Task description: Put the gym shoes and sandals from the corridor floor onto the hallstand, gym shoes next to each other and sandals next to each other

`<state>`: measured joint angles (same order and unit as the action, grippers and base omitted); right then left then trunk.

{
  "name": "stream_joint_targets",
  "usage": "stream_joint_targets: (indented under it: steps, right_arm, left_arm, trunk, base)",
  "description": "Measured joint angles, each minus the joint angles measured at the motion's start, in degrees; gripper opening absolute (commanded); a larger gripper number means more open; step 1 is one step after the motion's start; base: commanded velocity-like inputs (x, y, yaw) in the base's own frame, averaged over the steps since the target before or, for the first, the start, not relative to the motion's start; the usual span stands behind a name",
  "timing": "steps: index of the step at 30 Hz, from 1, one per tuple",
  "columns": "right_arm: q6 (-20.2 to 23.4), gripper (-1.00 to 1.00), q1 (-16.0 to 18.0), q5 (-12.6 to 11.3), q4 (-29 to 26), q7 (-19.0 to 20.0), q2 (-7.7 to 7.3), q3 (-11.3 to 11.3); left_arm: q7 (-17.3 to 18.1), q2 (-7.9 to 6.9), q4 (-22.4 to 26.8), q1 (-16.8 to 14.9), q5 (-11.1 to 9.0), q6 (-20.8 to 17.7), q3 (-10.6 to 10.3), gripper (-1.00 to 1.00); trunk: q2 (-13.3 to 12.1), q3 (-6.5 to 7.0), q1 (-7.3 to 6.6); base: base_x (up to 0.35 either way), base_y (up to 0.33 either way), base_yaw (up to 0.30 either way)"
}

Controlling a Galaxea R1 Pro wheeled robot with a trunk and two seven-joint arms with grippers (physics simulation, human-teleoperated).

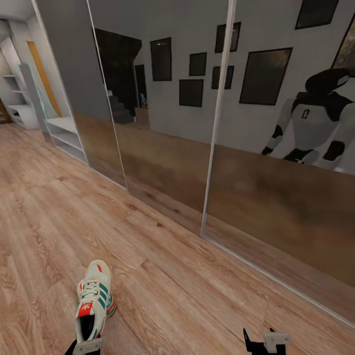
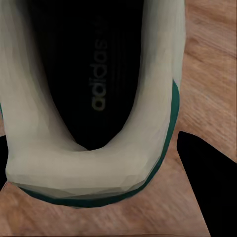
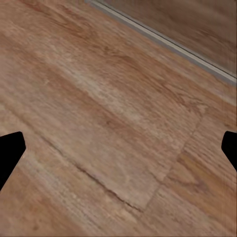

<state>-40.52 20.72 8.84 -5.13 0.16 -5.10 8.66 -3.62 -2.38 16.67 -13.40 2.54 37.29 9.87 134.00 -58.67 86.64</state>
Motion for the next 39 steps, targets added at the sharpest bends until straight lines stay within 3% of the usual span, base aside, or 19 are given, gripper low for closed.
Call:
stream_joint_targets:
  steps: [24,39]
  right_arm:
    - [0.0,1.00,0.0,0.0,0.0,0.0,0.00,0.0]
    - [0.0,1.00,0.0,0.0,0.0,0.0,0.00,0.0]
  left_arm:
    - [0.0,0.00,0.0,0.0,0.0,0.1,0.0,-1.00]
    - [0.0,0.00,0.0,1.1,-0.3,3.1,0.1,-1.00]
  trunk:
    - [0.0,0.00,0.00]
    - [0.0,0.00,0.00]
  base:
    - [0.000,0.000,0.278]
    - [0.000,0.000,0.279]
